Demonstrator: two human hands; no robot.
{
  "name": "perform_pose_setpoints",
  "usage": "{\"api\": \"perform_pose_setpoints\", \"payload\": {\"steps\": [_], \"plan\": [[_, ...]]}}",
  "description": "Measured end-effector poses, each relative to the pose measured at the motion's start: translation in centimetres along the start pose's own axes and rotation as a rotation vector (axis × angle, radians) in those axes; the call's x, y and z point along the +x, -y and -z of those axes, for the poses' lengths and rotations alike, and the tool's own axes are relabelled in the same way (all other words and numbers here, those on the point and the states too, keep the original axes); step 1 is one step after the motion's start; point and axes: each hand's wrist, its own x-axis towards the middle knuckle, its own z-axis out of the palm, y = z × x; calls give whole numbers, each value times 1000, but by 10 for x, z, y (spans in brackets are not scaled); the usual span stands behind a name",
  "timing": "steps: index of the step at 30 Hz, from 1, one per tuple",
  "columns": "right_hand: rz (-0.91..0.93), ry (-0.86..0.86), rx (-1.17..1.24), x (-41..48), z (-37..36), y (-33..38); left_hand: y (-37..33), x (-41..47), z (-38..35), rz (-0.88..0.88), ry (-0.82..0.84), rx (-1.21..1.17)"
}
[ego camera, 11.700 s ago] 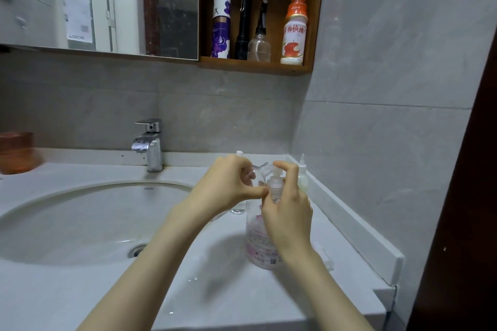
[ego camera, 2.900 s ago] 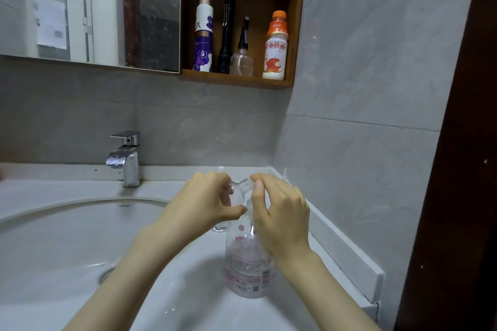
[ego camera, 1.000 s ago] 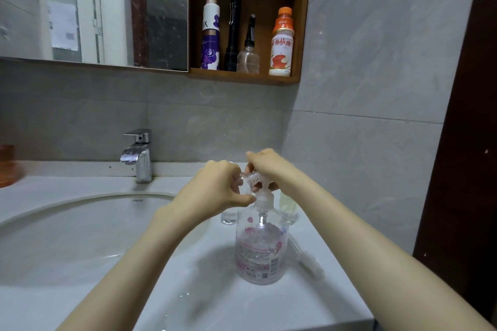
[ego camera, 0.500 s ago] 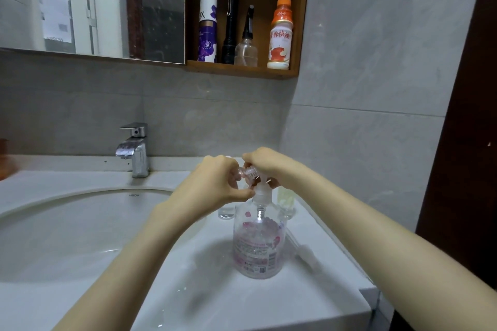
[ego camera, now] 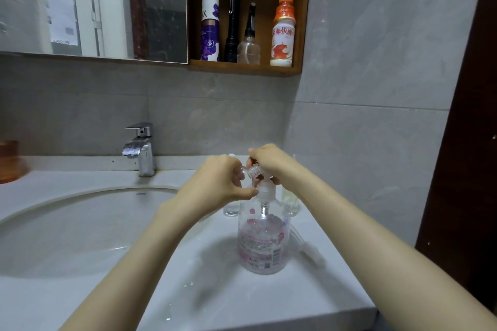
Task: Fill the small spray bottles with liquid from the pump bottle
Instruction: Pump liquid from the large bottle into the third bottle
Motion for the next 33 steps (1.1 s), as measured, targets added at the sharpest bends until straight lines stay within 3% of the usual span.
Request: {"api": "perform_pose_setpoints", "payload": {"steps": [7,16,33], "plan": [[-47,61,-3,2,0,2,-4,1,8,-29,29,43],[0,125,-288,0,-1,9,-2,1,3,-33,1,18],[90,69,-200,7,-2,1,9,2,-7,-1,25,-8]]}}
